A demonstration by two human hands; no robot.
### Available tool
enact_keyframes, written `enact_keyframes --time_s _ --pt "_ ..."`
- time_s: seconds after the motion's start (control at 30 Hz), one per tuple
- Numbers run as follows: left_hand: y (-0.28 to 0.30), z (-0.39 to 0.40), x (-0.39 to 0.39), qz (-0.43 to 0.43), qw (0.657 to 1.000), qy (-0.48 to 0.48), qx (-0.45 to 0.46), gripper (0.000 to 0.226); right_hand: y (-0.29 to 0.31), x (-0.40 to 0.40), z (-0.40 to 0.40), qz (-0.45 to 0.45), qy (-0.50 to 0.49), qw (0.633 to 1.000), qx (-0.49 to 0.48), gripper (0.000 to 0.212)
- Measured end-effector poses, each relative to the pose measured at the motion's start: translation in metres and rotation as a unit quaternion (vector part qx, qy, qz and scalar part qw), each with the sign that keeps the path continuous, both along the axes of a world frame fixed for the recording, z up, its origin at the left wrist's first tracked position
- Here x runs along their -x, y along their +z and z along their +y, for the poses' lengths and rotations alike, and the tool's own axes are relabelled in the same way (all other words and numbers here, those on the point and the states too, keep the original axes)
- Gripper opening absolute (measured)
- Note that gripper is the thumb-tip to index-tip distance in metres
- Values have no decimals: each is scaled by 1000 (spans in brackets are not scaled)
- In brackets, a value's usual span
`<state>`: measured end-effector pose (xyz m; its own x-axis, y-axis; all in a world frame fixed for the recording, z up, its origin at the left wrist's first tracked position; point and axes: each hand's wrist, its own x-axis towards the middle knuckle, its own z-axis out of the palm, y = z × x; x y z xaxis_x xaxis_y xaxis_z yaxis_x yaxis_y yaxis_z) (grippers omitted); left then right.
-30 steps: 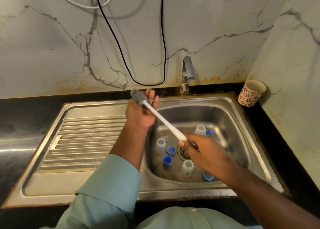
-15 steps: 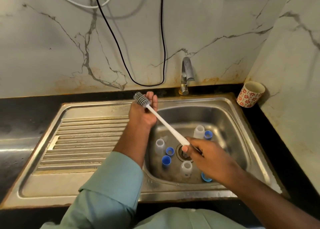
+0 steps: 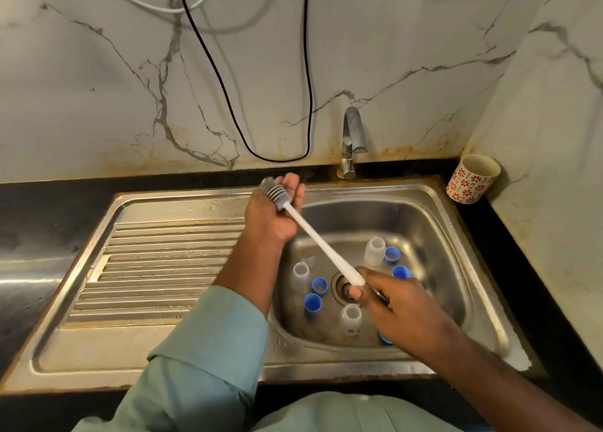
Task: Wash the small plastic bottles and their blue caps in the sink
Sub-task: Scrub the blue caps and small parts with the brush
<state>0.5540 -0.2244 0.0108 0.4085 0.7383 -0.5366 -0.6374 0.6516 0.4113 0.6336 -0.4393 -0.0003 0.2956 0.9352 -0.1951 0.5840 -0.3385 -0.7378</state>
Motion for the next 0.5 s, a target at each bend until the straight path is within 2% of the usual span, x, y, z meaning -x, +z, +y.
enact_keyframes --time_s 0.07,0.13,0.27,0.37,0.5 --pt "-2 -5 -4 20 999 -37 -12 28 -3 -2 6 -7 -41 999 -6 12" --pt "-4 -4 -6 12 999 -32 -1 30 -7 -2 8 -16 -63 998 -2 13" --pt "-9 -5 0 24 999 -24 -24 34 -4 6 -5 -15 -5 1000 -9 13" --pt "-13 -10 -3 11 999 -46 -23 30 -8 0 -2 -1 -50 999 -8 15" --pt "-8 -3 2 -21 999 -16 -35 35 -14 2 -12 11 -33 999 -30 11"
